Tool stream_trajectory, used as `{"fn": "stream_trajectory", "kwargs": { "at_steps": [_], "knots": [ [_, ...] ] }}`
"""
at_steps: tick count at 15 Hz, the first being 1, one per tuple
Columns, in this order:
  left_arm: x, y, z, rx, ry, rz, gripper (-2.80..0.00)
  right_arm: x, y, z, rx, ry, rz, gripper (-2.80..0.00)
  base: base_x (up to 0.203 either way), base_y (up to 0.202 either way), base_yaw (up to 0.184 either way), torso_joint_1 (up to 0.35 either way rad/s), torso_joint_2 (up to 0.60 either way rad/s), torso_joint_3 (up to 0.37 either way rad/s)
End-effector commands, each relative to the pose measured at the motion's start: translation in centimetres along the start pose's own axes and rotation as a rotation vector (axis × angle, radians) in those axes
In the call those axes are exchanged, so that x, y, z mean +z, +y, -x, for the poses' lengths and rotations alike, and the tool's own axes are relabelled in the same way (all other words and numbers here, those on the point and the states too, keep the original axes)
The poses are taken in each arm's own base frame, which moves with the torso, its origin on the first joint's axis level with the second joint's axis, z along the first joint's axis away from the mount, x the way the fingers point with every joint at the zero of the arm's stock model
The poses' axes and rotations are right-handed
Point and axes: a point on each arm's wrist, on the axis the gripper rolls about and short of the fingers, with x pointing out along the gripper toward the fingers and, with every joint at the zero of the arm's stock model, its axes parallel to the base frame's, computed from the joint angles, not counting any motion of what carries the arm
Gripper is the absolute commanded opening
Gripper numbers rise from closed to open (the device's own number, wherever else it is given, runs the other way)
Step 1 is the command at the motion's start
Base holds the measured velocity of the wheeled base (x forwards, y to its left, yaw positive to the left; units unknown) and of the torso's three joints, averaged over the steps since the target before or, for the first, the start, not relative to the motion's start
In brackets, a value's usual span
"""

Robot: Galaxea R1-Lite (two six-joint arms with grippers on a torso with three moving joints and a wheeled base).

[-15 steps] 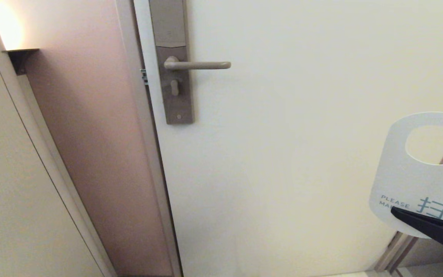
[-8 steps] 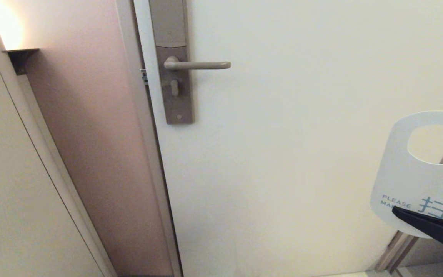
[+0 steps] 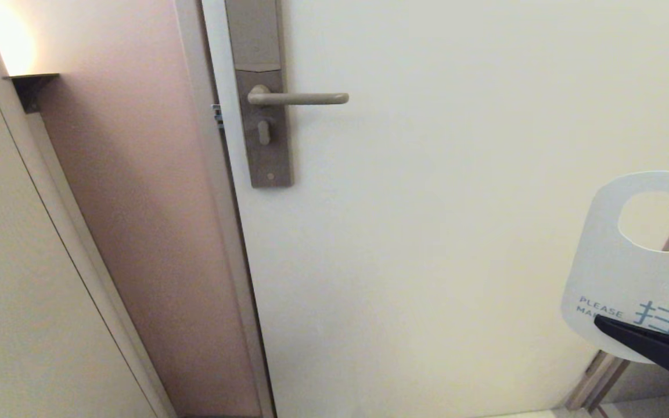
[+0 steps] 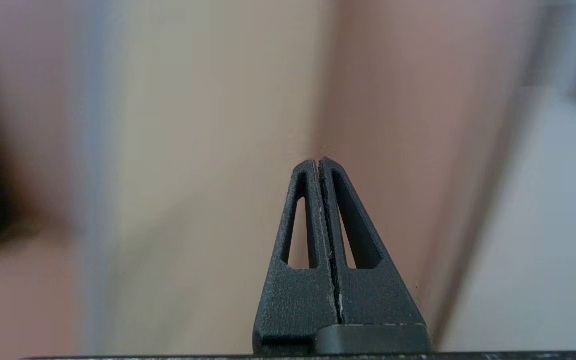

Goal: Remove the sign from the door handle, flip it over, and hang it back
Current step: Hang the sign back with the other side facing out

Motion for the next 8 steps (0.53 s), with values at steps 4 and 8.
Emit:
{"fn": "stream_trajectory", "kwargs": {
  "at_steps": [4, 8],
  "knots": [
    [-0.61, 0.2, 0.01, 0.085, 0.053, 0.0, -2.8, -0.65, 0.41, 0.43, 0.004, 0.001, 0.0, -2.8, 0.0, 0.0, 0.0, 0.0, 0.0, 0.0],
    [-0.81, -0.21, 0.04, -0.105, 0.082, -0.009, -2.8, -0.71, 0.46, 0.48, 0.004, 0.0, 0.001, -2.8, 0.0, 0.0, 0.0, 0.0, 0.0, 0.0]
  ]
}}
